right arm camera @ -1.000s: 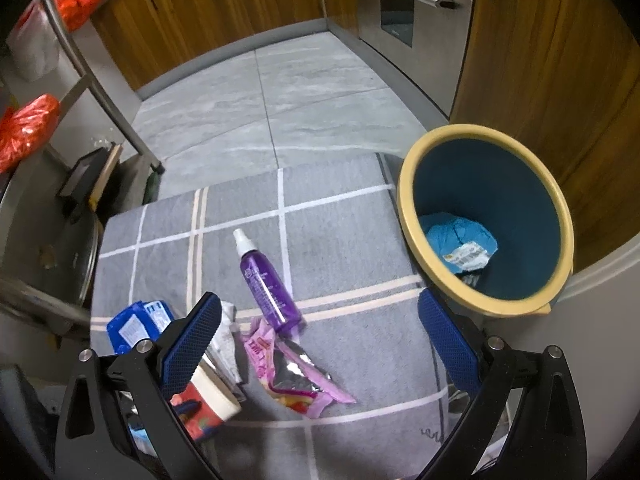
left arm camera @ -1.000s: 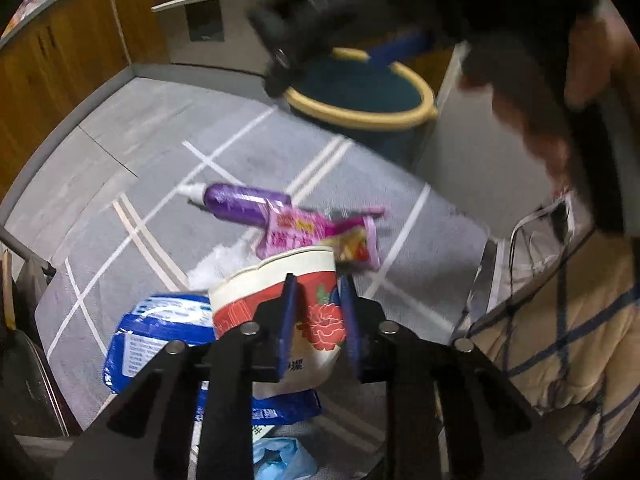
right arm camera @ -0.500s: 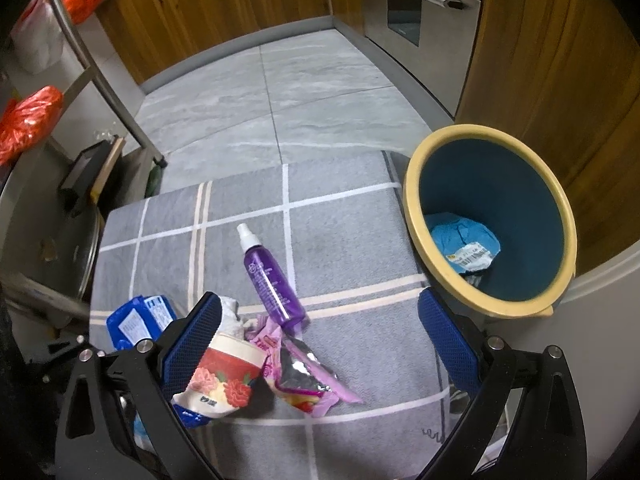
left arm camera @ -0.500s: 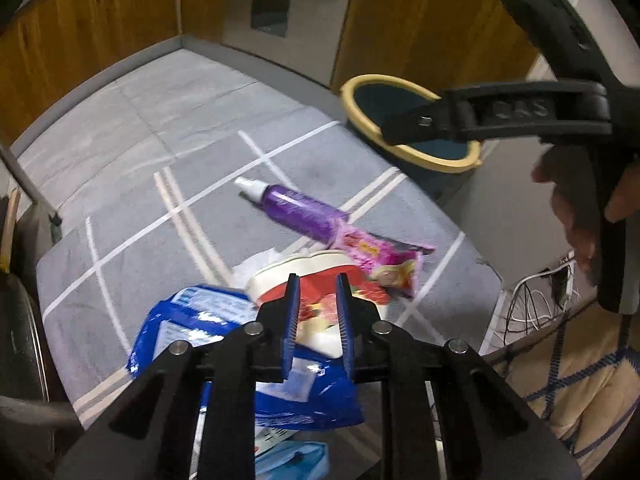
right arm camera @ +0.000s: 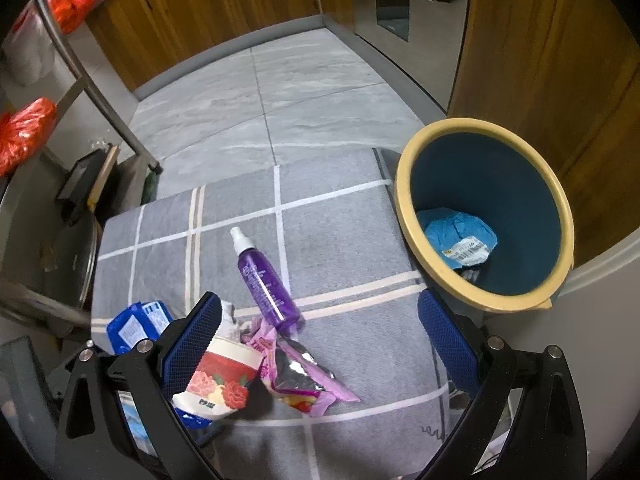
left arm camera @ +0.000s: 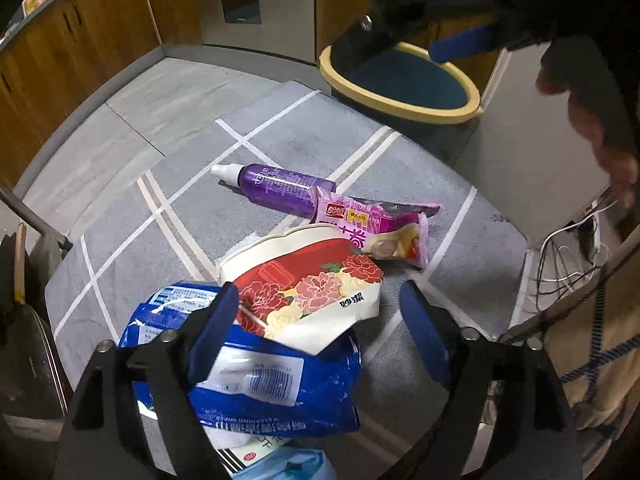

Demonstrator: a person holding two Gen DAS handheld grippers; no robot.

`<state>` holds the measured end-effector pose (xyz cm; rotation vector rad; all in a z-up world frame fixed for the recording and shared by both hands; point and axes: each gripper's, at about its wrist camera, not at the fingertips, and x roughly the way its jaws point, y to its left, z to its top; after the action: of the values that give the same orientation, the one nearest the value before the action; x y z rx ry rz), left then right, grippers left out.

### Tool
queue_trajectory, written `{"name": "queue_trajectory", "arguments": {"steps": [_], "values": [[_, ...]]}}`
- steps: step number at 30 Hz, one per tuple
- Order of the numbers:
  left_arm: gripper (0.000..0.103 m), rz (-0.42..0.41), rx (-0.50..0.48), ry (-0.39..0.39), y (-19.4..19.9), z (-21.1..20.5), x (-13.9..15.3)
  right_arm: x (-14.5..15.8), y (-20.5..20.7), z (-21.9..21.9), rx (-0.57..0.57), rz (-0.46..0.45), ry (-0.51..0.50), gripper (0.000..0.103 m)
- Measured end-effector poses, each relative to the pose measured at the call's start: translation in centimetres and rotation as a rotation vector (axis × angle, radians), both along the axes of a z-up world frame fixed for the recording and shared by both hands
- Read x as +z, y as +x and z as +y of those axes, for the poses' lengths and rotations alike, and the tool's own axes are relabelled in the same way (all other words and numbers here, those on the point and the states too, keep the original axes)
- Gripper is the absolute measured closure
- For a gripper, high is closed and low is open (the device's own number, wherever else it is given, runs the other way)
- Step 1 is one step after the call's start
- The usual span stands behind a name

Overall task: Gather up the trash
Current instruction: 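Grasp the red-flowered paper cup with the left tool, then grasp the purple spray bottle with the right tool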

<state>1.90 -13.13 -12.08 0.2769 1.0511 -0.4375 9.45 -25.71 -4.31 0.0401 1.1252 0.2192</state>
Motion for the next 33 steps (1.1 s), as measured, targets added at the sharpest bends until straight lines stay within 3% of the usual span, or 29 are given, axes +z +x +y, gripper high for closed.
{"name": "queue_trajectory", "arguments": {"steps": [9,12,14,17,20,26,33], "values": [[0.022,0.005,-0.08,0.095,-0.4,-1.6,-2.0,0.0,0.3,-0.7,-0.023,0.008,0.013,0.005],[0.037,0.004,-0.074,0.094,0.0,-1.4,-2.0,0.0,0.4,-0.7,-0.02,0.006,0.009,0.005],[0.053,-0.005,-0.072,0.084,0.2,-1.1,-1.6,0.0,0.4,-0.8,-0.018,0.004,0.006,0.005],[0.07,-0.018,-0.071,0.047,0.4,-0.6,-0.6,-0.1,0.4,-0.9,-0.021,0.01,0.009,0.005],[0.076,-0.034,-0.06,0.008,0.4,0.2,0.5,-0.2,0.4,-1.0,-0.027,0.019,0.01,0.005],[0.084,-0.043,0.007,-0.104,1.1,2.4,2.6,-0.5,0.4,-1.0,-0.03,0.036,0.013,0.005],[0.084,-0.095,0.1,-0.223,2.2,5.5,5.9,-1.2,0.4,-0.5,-0.024,0.055,0.019,0.007]]}}
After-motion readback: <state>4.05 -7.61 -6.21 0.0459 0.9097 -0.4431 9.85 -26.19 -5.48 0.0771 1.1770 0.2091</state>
